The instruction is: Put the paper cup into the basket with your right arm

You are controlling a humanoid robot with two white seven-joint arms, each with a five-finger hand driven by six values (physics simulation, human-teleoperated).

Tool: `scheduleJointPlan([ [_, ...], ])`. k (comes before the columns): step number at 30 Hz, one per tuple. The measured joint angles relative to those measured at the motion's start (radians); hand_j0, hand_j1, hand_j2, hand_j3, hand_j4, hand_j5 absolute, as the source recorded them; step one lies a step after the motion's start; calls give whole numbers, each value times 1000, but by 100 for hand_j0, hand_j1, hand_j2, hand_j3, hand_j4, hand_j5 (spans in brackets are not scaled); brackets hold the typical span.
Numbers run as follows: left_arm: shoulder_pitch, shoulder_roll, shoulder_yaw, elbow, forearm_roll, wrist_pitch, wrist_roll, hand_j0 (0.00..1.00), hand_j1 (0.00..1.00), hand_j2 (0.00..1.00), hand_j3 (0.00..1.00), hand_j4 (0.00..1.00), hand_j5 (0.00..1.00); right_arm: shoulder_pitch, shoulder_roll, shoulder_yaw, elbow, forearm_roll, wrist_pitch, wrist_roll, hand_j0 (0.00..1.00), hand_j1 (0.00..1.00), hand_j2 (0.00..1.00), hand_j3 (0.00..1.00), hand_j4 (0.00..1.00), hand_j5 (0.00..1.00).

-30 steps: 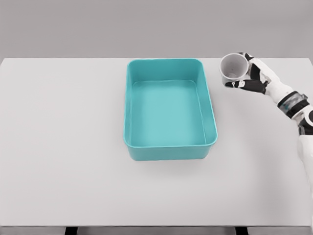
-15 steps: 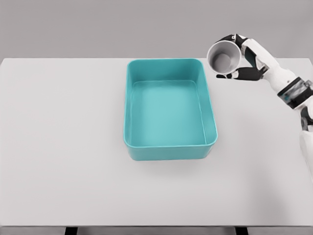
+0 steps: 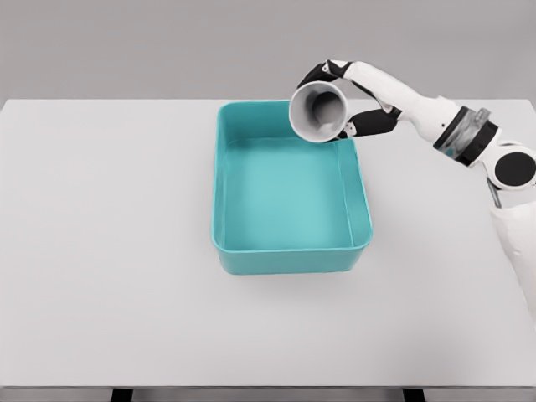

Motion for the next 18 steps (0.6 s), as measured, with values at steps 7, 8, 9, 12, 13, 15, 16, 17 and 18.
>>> scheduleJointPlan([
  [7, 0, 0, 0, 0, 0, 0, 0, 100, 100, 100, 100, 100, 100, -51, -74, 158, -14, 28, -2, 0, 52, 52, 52, 52, 52, 52],
  [8, 0, 0, 0, 0, 0, 0, 0, 100, 100, 100, 100, 100, 100, -63, -84, 181, -16, 34, -2, 0, 52, 52, 52, 52, 52, 52],
  [9, 0, 0, 0, 0, 0, 0, 0, 100, 100, 100, 100, 100, 100, -75, -93, 201, -18, 39, -2, 0, 52, 52, 52, 52, 52, 52],
  [12, 0, 0, 0, 0, 0, 0, 0, 100, 100, 100, 100, 100, 100, -103, -112, 253, -21, 47, -1, 0, 53, 53, 53, 53, 53, 53],
  [13, 0, 0, 0, 0, 0, 0, 0, 100, 100, 100, 100, 100, 100, -104, -116, 263, -22, 49, -1, 0, 59, 59, 59, 59, 59, 59],
  [15, 0, 0, 0, 0, 0, 0, 0, 100, 100, 100, 100, 100, 100, -107, -120, 277, -23, 50, 3, 0, 95, 95, 95, 95, 95, 95],
  [16, 0, 0, 0, 0, 0, 0, 0, 100, 100, 100, 100, 100, 100, -107, -121, 280, -24, 51, 7, 0, 95, 95, 95, 95, 95, 95],
  [17, 0, 0, 0, 0, 0, 0, 0, 100, 100, 100, 100, 100, 100, -109, -121, 283, -24, 51, 9, 0, 96, 96, 96, 96, 96, 96],
  [18, 0, 0, 0, 0, 0, 0, 0, 100, 100, 100, 100, 100, 100, -109, -121, 284, -25, 51, 11, 0, 97, 97, 97, 97, 97, 97],
])
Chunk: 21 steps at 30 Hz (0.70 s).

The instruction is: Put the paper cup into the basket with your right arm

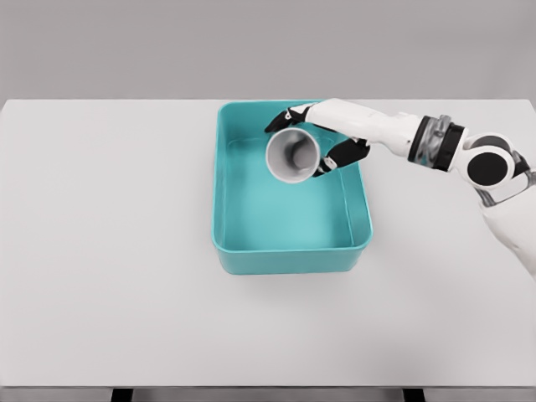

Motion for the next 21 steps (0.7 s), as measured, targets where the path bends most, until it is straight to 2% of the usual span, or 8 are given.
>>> scheduleJointPlan([
  [11, 0, 0, 0, 0, 0, 0, 0, 100, 100, 100, 100, 100, 100, 2, -11, -32, -32, -21, 24, 0, 99, 99, 99, 99, 99, 99],
  [13, 0, 0, 0, 0, 0, 1, 0, 100, 100, 100, 100, 100, 100, 49, -38, -75, -52, -74, 42, 0, 100, 100, 100, 100, 100, 100],
  [17, 0, 0, 0, 0, 0, 1, 0, 100, 100, 100, 100, 100, 100, 204, -131, -225, -130, -272, 59, 0, 100, 100, 100, 100, 100, 100],
  [21, 0, 0, 0, 0, 0, 0, -1, 100, 100, 100, 100, 100, 100, 354, -190, -357, -197, -406, 63, 0, 100, 100, 100, 100, 100, 100],
])
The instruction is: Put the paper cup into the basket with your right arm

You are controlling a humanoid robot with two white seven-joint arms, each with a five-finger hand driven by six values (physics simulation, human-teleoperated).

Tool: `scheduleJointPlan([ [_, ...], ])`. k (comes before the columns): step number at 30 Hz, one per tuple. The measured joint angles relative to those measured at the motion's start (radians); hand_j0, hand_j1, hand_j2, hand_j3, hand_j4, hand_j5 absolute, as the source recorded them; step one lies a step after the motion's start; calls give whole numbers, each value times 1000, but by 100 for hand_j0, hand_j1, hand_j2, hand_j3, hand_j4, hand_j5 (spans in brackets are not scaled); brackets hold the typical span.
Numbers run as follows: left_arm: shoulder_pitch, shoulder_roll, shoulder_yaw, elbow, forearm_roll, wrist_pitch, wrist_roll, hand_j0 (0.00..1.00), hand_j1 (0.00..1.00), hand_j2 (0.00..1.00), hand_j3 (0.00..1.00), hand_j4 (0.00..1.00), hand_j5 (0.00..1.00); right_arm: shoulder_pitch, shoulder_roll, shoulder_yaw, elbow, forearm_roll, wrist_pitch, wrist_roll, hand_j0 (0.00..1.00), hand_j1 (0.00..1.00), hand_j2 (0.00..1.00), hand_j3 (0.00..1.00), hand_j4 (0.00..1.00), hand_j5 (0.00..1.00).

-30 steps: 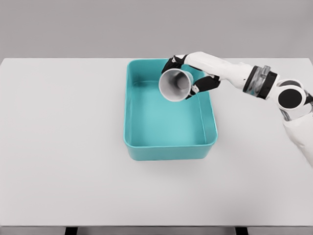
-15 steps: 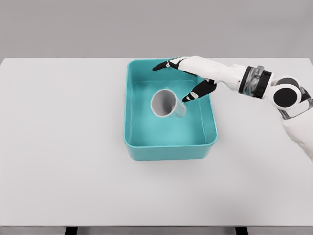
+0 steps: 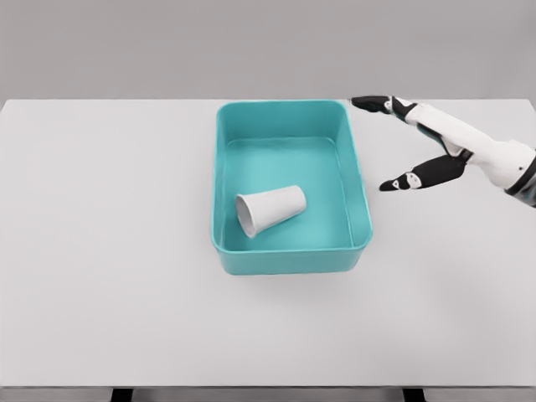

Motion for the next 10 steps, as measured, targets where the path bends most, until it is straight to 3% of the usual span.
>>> scheduleJointPlan([
  [4, 0, 0, 0, 0, 0, 0, 0, 100, 100, 100, 100, 100, 100, 91, -10, -74, -19, -44, -1, 0, 100, 100, 100, 100, 100, 100],
  [10, -3, 0, -4, -2, -3, -2, 0, 100, 100, 100, 100, 100, 100, 103, -12, -108, -24, -58, -1, 0, 100, 100, 100, 100, 100, 100],
])
